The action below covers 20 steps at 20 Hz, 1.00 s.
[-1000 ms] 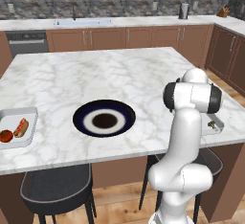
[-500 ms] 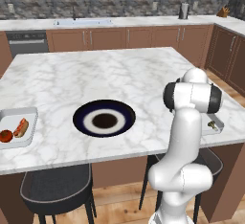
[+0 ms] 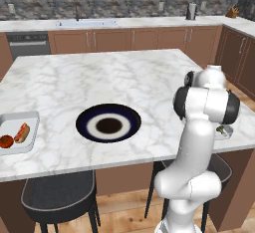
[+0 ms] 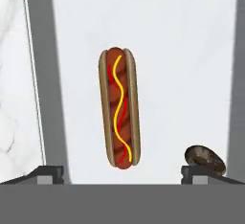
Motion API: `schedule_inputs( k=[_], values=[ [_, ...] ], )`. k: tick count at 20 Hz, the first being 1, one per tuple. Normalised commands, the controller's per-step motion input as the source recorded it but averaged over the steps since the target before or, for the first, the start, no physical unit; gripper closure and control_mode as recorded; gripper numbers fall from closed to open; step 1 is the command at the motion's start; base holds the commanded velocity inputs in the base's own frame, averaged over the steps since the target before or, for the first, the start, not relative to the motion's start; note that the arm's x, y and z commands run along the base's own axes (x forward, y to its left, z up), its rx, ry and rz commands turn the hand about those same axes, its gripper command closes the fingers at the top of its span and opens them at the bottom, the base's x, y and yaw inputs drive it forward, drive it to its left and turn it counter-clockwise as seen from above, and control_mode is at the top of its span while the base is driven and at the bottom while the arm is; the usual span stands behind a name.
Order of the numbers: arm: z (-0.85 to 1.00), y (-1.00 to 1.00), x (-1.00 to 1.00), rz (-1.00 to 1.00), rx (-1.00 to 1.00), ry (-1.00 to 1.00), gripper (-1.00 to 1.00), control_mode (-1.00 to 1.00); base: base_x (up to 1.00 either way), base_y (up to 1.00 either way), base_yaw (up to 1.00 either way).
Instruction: Place one cooked food and one vegetable from the large plate to each tupperware container.
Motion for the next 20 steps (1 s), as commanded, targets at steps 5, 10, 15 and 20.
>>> schedule_inputs(
  k=[5, 10, 15, 20],
  values=[
    [0.95, 0.67, -0.96, -0.06, 0.0, -0.28, -1.0, -1.0, 0.0, 0.0, 0.0],
    [0.99, 1.0, -0.67, -0.01, -0.07, -0.33, -1.0, -1.0, 0.0, 0.0, 0.0],
    [0.74, 1.0, -0.3, -0.01, -0.22, -0.1, -1.0, -1.0, 0.0, 0.0, 0.0],
    [0.09, 1.0, -0.44, -0.17, -0.18, 0.0, -1.0, -1.0, 0.0, 0.0, 0.0]
  ],
)
